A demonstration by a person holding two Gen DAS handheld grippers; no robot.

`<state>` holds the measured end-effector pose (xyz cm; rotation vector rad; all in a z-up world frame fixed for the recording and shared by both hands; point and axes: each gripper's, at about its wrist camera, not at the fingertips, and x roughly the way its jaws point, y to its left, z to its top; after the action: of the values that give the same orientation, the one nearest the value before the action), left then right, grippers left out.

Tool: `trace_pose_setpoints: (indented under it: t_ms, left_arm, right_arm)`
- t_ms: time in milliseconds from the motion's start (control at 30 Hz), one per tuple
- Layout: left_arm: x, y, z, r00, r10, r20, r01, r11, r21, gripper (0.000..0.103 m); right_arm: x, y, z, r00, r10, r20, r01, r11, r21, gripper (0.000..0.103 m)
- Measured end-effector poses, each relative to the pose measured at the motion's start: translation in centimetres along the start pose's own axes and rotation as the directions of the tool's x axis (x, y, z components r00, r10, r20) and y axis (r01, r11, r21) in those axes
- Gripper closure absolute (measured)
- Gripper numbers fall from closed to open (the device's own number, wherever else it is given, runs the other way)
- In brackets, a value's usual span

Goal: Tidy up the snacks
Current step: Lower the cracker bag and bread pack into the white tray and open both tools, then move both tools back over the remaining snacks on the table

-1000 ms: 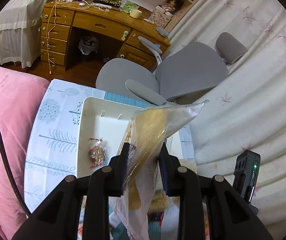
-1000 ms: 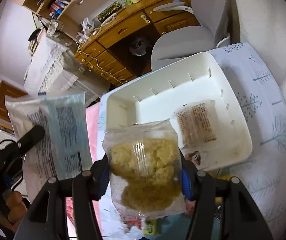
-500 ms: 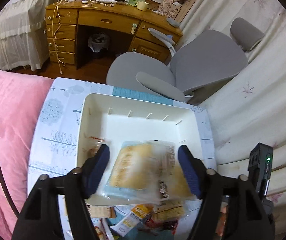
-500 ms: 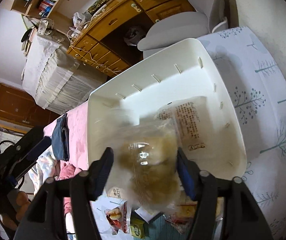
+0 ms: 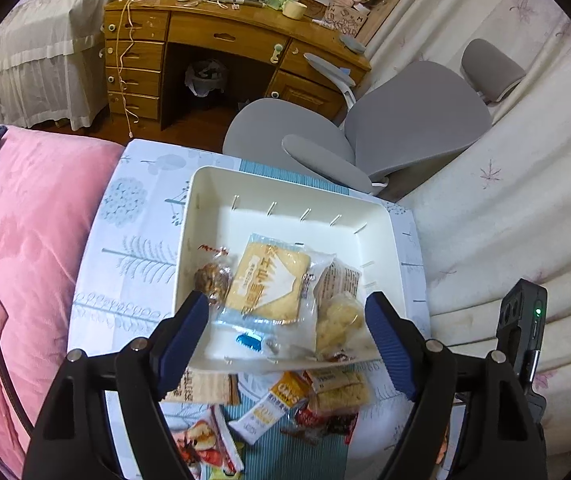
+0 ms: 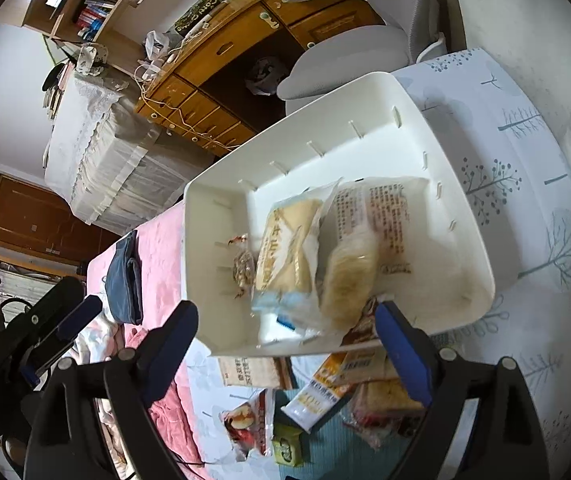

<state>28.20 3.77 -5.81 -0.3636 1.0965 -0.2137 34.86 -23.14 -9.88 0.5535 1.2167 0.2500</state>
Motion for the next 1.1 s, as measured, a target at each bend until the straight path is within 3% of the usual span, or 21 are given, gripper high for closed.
trace_pose_setpoints:
  t_ms: [267, 567, 1100]
  left_arm:
    - [-5.4, 2.2, -3.7, 1.0, -0.004, 0.029, 0.004, 1.0, -0.018, 0.023]
    - [-10.1, 4.7, -9.9, 0.999, 0.036, 0.028, -0.035, 0.999, -0.026, 0.023]
    - [-11.2, 7.8, -19.9, 0.999, 0.045, -0.022, -0.047, 0.997, -0.067, 0.023]
  right_arm:
    - [-2.0, 3.8, -3.7, 0.999, -0.004, 0.035, 0.006, 0.999, -0.043, 0.012]
    - [-3.7, 6.9, -10.4, 0.998, -0.042, 0.054, 0.047, 0.994, -0.097, 0.012]
    - [-5.4, 5.6, -22.5, 0.978, -0.16, 0.131, 0.18, 0.971, -0.158, 0.012]
